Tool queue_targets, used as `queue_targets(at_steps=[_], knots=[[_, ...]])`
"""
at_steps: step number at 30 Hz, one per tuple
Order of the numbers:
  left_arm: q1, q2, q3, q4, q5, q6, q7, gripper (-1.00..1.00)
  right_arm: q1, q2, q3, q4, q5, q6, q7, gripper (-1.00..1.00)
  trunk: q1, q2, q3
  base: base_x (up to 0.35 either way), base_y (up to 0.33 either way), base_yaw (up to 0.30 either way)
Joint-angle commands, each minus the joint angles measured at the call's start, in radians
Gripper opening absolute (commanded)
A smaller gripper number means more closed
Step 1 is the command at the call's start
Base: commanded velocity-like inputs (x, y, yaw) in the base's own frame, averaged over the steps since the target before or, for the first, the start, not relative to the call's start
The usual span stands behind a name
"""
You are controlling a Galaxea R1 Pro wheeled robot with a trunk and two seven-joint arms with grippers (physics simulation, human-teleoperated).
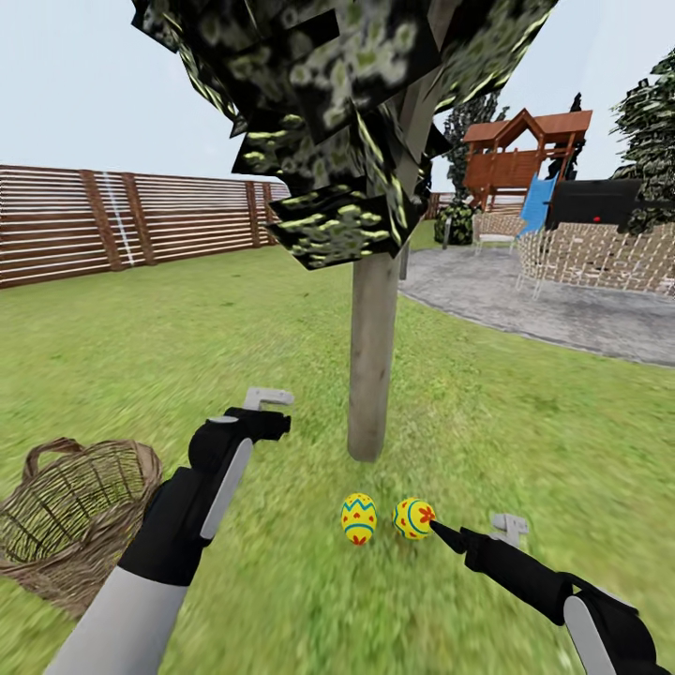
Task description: Take the three Easter eggs out of the wicker basket on the lawn in the garden, then place them on the lawn next to a single tree (choose any tree) so that all three eggs are next to the same tree and none are left in the basket.
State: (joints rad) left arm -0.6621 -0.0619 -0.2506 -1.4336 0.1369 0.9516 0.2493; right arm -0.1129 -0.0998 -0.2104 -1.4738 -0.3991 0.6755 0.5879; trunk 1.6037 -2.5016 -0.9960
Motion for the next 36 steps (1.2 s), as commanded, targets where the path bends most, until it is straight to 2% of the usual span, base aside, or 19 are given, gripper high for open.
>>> queue_targets(at_steps=[1,7,10,12,13,16,18,28,36], knots=[[0.0,0.0,-0.001,-0.008,0.011,0.007,0.01,1.0,-0.001,0.0,-0.001,0.0,-0.004,0.007,0.001,1.0,-0.001,0.0,0.003,0.0,0.0,0.0],[0.002,0.0,0.003,-0.033,0.01,0.03,0.011,1.0,-0.001,0.0,-0.001,0.0,-0.004,0.007,0.001,1.0,-0.003,0.001,0.026,0.0,0.0,0.0],[0.002,0.0,0.025,-0.036,0.009,0.033,0.018,1.0,-0.001,0.0,-0.001,0.0,-0.004,0.007,0.001,1.0,-0.011,0.016,0.036,0.0,0.0,0.0],[0.002,0.001,0.075,-0.038,0.01,0.035,0.033,1.0,-0.001,0.0,-0.001,0.0,-0.004,0.007,0.001,1.0,-0.019,0.03,0.043,0.0,0.0,0.0],[0.002,0.001,0.112,-0.039,0.011,0.037,0.039,1.0,-0.001,0.0,-0.001,0.0,-0.004,0.007,0.001,1.0,-0.023,0.037,0.046,0.0,0.0,0.0],[0.001,0.0,0.161,-0.039,0.012,0.044,0.047,1.0,-0.001,0.0,-0.001,0.0,-0.003,0.007,0.001,1.0,-0.034,0.058,0.055,0.0,0.0,0.0],[0.001,0.0,0.175,-0.039,0.013,0.048,0.05,1.0,-0.001,0.001,-0.001,0.0,-0.004,0.007,0.001,1.0,-0.034,0.058,0.055,0.0,0.0,0.0],[0.001,0.001,0.186,-0.039,0.014,0.05,0.05,1.0,-0.001,0.006,-0.001,-0.007,-0.005,0.006,0.002,1.0,-0.034,0.058,0.055,0.001,0.012,0.0],[0.001,0.001,0.186,-0.037,0.014,0.05,0.05,1.0,-0.001,0.008,-0.001,-0.01,-0.006,0.006,0.001,1.0,-0.034,0.058,0.055,0.061,0.215,0.0]])
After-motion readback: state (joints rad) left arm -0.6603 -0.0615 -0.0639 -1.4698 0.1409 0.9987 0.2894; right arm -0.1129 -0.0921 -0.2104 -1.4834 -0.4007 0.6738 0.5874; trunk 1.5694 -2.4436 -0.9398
